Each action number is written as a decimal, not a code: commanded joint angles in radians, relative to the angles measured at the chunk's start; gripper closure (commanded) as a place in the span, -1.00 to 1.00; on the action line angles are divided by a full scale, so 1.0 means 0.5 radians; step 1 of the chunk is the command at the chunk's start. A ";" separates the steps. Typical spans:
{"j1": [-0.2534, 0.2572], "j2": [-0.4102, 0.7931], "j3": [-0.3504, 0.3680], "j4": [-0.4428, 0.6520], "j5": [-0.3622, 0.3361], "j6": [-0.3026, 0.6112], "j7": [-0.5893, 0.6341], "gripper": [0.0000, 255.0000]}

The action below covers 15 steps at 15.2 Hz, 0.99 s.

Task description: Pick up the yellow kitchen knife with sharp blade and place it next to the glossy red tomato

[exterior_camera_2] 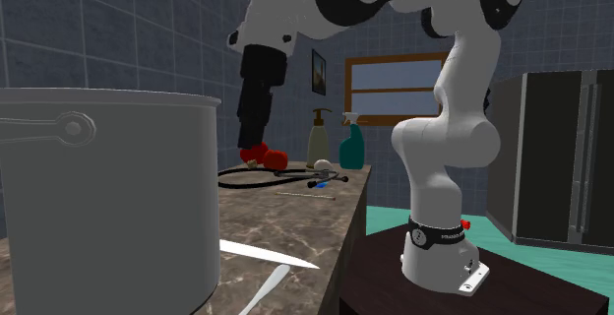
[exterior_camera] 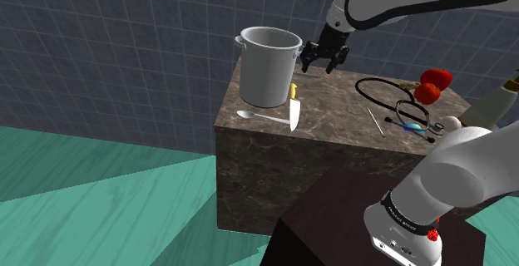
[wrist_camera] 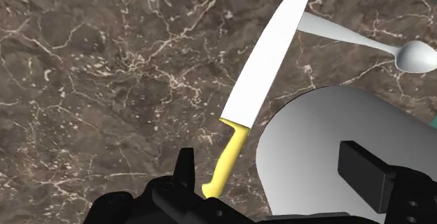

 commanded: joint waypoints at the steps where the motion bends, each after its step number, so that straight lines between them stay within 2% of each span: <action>1: -0.037 0.132 -0.003 0.005 0.004 0.145 0.091 -1.00; 9: -0.155 0.696 -0.016 0.134 0.020 0.632 0.449 -1.00; 13: -0.186 0.905 -0.030 0.202 0.028 0.788 0.558 -1.00; 14: -0.211 0.730 -0.069 0.217 0.033 1.169 0.528 -1.00; 15: -0.211 0.730 -0.069 0.217 0.033 1.169 0.528 -1.00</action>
